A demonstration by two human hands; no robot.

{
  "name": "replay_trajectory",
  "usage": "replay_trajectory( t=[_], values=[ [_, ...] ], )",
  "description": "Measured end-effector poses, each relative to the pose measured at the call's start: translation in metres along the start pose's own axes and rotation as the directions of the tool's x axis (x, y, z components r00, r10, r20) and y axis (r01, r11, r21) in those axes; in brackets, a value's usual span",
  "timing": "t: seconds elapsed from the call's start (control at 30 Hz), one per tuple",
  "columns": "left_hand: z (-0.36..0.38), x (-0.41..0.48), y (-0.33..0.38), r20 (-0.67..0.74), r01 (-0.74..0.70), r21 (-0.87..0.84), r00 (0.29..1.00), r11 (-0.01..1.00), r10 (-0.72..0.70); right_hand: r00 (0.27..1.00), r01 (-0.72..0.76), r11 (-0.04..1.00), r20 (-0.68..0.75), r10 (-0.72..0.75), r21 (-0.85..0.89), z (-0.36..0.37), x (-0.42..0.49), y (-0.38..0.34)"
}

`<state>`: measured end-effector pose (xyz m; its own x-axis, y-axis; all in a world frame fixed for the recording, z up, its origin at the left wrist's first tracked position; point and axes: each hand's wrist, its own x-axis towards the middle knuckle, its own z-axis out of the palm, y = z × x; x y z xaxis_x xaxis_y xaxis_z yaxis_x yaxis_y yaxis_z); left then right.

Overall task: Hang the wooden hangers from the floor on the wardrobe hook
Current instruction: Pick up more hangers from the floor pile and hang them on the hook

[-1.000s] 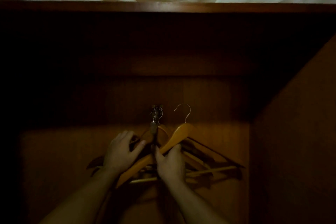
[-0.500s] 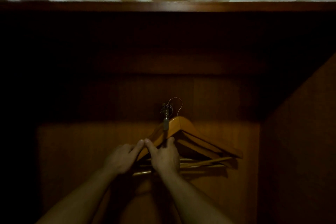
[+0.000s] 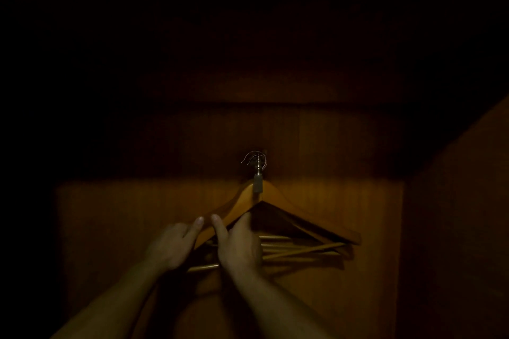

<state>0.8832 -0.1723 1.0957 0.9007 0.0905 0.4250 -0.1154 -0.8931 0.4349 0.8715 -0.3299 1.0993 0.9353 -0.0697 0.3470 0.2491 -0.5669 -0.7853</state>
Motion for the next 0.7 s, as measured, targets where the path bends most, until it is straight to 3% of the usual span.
replay_trajectory(
  t=[0.2,0.43,0.7],
  values=[
    [0.002,-0.001,0.000,0.025,-0.005,-0.094,1.000,0.996,0.007,1.000,0.012,0.999,-0.014,-0.013,-0.042,0.001,-0.003,0.004],
    [0.002,0.010,-0.005,-0.016,0.088,-0.034,0.996,0.996,-0.089,0.998,0.051,0.991,-0.014,-0.053,-0.128,-0.007,-0.004,0.005],
    [0.001,0.006,-0.009,-0.188,0.153,0.025,0.971,0.988,-0.145,0.997,0.075,0.980,-0.005,-0.077,-0.182,-0.024,-0.013,0.007]
  ],
)
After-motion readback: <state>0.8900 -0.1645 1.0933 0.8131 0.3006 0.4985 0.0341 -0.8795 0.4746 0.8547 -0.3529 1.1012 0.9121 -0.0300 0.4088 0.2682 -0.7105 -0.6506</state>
